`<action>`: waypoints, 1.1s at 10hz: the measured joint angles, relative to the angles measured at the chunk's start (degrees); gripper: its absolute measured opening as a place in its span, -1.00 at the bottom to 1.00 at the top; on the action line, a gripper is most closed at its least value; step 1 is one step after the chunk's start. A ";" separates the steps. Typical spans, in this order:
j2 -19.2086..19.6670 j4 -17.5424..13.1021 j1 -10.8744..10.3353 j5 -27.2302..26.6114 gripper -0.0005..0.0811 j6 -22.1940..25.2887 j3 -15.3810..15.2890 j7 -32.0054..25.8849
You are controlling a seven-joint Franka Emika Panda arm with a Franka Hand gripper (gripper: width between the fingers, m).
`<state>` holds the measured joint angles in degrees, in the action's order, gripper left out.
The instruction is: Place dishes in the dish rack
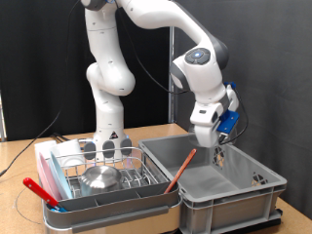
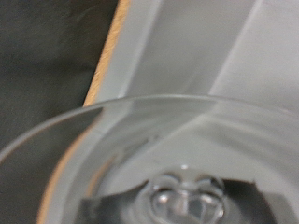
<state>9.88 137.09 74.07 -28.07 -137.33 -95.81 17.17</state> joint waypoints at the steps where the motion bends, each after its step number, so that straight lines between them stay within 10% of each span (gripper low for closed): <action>1: 1.84 -0.52 -0.26 0.39 -0.72 1.26 -0.06 -4.63; 5: 6.94 -4.63 0.11 6.29 -0.72 13.46 -0.76 -17.64; 11: 12.80 -4.74 -1.34 5.66 -0.72 14.14 -0.18 -34.64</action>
<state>22.69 132.35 72.74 -22.41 -123.19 -95.99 -17.47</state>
